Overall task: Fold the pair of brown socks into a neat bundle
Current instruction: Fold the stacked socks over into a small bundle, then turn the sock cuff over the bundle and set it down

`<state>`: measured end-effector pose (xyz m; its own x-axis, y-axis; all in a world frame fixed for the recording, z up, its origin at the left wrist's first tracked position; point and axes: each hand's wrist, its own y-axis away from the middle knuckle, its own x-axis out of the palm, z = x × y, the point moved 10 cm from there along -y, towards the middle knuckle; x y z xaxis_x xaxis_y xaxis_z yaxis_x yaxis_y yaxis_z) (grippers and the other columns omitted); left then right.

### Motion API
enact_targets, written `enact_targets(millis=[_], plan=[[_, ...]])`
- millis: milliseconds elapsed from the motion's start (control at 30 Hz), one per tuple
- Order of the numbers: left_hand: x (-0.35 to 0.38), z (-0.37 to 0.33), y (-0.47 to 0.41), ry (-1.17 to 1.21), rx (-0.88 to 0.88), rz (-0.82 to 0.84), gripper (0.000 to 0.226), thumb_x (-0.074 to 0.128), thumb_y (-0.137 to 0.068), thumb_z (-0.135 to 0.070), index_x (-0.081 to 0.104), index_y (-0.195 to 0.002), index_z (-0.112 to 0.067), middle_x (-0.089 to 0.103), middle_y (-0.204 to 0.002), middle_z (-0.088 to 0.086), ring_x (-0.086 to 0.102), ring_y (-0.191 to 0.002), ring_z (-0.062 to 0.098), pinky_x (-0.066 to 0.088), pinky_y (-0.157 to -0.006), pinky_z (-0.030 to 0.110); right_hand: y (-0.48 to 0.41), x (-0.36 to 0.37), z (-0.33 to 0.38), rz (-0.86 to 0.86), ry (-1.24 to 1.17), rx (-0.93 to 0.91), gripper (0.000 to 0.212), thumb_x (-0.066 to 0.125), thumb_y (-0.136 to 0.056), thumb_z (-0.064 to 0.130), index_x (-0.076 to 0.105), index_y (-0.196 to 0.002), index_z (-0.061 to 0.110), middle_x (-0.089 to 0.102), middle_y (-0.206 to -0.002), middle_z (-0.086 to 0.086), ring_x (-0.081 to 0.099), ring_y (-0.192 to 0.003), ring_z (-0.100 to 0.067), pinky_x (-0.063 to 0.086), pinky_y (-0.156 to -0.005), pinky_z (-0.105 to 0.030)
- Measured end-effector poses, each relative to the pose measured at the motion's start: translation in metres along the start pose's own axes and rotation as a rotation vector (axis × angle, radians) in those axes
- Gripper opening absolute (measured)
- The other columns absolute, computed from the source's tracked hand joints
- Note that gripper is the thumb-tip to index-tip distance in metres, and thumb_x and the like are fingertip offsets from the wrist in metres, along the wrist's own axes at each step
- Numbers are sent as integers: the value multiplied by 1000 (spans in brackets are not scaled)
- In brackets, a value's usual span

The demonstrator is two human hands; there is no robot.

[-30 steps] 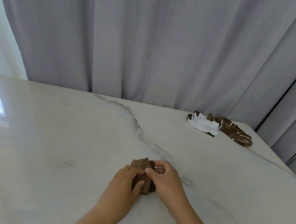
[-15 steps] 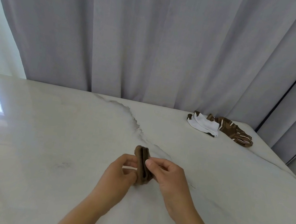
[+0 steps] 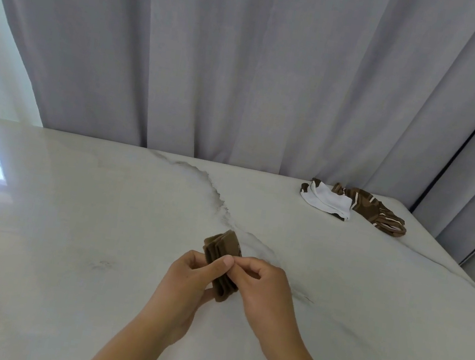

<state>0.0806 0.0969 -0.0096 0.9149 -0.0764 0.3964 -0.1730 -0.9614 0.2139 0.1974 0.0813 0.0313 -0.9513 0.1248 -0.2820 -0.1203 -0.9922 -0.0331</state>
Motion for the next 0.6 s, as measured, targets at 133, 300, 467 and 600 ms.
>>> enact_targets(millis=[133, 300, 467, 600], plan=[[-4, -1, -2, -22, 25, -25, 22, 66, -81, -16, 50, -68, -7, 66, -92, 29, 71, -78, 29, 56, -56, 27, -3, 1, -10, 34, -60, 65, 13, 59, -87, 31, 68, -79, 38, 71, -87, 15, 66, -84, 2, 53, -73, -11], [-11, 1, -4, -112, 29, -60, 17, 66, -82, -13, 55, -71, -5, 64, -100, 35, 68, -87, 36, 56, -66, 35, -5, 1, -27, 58, -317, 253, 22, 48, -94, 19, 69, -87, 14, 74, -92, -4, 69, -86, -11, 56, -76, -24], [-12, 9, -4, 45, -55, -4, 25, 58, -87, -9, 56, -99, 12, 70, -99, 27, 70, -85, 28, 59, -61, 29, -3, 13, -40, 102, -837, 486, 17, 49, -93, 9, 64, -89, 3, 72, -81, -12, 68, -80, -22, 55, -68, -30], [-10, 13, -1, 189, -109, 34, 22, 54, -88, -7, 60, -103, 9, 74, -92, 22, 72, -82, 27, 59, -56, 27, 0, 25, -44, 140, -1132, 600, 19, 46, -92, 6, 62, -86, -2, 74, -71, -18, 69, -80, -28, 57, -71, -38]])
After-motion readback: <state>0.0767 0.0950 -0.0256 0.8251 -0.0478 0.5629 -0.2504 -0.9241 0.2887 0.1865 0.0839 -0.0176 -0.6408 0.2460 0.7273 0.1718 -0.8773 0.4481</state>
